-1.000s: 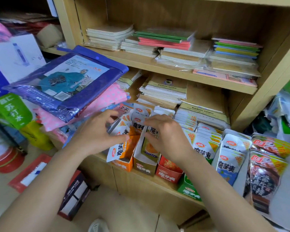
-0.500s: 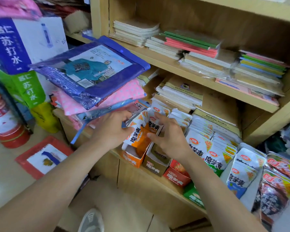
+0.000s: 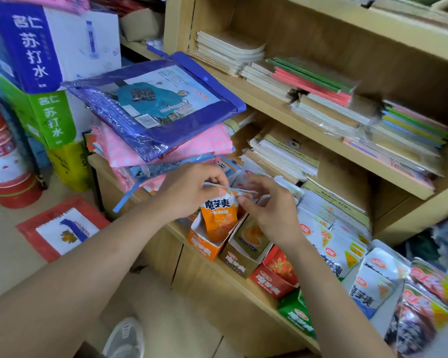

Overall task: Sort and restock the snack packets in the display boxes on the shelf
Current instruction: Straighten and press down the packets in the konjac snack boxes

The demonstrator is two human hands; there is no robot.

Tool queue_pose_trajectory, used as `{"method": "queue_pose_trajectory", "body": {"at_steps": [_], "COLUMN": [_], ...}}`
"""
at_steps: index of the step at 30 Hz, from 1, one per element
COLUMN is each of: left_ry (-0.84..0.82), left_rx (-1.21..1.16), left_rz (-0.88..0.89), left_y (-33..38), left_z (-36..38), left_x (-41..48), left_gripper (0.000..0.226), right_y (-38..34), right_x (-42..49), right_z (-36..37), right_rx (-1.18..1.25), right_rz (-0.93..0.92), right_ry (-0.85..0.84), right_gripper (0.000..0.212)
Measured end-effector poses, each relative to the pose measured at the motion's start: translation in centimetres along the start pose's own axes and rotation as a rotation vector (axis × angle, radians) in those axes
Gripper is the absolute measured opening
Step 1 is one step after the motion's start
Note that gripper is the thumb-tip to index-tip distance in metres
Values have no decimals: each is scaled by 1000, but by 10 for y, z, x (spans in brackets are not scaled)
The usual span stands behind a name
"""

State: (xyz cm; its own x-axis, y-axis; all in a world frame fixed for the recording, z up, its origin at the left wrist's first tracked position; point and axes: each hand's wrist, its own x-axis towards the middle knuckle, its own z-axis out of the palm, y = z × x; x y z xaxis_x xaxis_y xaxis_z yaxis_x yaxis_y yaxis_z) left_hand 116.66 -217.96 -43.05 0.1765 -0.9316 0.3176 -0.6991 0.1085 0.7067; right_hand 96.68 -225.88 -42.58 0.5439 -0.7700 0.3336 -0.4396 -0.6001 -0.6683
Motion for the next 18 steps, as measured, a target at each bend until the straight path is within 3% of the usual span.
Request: {"method": "queue_pose_trajectory", "body": {"at_steps": [3,8,11,16,18], "left_ry": [53,155,246,114,56], "left_rx": [-10,-17,7,-53,12], "left_rz": [54,107,21,-134,-154], "left_y": [5,8,6,-16,-17], "left_z": [3,10,10,11,11], "left_x": [0,7,13,18,17], "left_gripper": [5,16,29,22,24], "right_y": [-1,-1,1,0,5], "right_x": [1,6,13,27,30], "right_z": [-3,-8,-6,-9,-8], "right_rx": [15,-38,-101,-253,-316], "right_rz": [-46,-74,-59,-94,-120], "right_ry": [3,55,157,319,291], "right_gripper": [10,11,12,14,16]}}
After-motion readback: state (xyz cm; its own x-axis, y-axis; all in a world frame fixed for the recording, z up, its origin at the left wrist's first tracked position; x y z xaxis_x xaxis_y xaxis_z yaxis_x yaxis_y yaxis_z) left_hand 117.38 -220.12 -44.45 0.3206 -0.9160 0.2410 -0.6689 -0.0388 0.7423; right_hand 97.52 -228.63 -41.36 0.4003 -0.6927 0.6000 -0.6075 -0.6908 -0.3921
